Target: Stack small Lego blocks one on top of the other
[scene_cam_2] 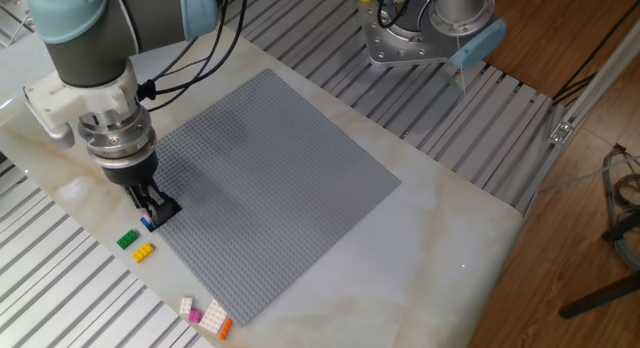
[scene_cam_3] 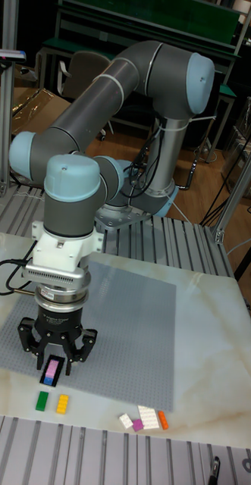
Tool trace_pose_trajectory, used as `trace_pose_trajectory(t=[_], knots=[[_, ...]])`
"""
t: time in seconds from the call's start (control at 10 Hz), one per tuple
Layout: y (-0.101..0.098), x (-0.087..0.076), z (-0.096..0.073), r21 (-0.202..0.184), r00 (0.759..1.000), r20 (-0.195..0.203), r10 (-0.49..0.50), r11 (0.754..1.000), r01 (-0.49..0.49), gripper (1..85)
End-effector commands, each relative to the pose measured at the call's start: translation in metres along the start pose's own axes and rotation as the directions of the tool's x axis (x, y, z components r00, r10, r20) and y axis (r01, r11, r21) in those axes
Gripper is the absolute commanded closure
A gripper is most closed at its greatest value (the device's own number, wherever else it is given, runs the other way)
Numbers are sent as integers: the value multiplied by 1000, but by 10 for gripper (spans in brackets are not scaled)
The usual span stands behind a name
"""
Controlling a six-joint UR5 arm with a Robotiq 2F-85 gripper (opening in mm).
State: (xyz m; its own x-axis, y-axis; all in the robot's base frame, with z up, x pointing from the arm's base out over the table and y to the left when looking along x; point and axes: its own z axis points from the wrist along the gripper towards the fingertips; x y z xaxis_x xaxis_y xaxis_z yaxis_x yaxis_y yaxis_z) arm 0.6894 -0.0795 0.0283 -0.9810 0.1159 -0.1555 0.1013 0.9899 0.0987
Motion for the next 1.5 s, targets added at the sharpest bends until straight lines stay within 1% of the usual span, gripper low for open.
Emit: trace_pose_trajectory(t=[0.0,0.1,0.2,0.3,0.4,0.6,0.7,0.8,0.9,1.0,1.1,1.4], knots=[[4,-3,-7,12,1000,-1,16,1000,-16,450],[6,-2,-12,24,999,-7,34,999,-34,523],[7,-2,-12,29,999,-9,47,998,-47,547],[4,-2,-11,48,999,-14,48,998,-47,573],[4,-5,-11,49,999,-9,46,998,-45,613],[-1,-21,-14,51,999,-2,33,998,-32,647],[-3,-30,-13,41,1000,4,26,999,-26,653],[-6,-37,-11,40,1000,8,17,999,-17,653],[-7,-41,-9,37,1000,11,8,999,-8,653],[-6,-46,-6,26,1000,15,0,1000,-1,640],[-4,-48,-4,16,1000,19,-3,1000,2,620],[-3,-51,2,9,1000,19,-8,1000,7,587]])
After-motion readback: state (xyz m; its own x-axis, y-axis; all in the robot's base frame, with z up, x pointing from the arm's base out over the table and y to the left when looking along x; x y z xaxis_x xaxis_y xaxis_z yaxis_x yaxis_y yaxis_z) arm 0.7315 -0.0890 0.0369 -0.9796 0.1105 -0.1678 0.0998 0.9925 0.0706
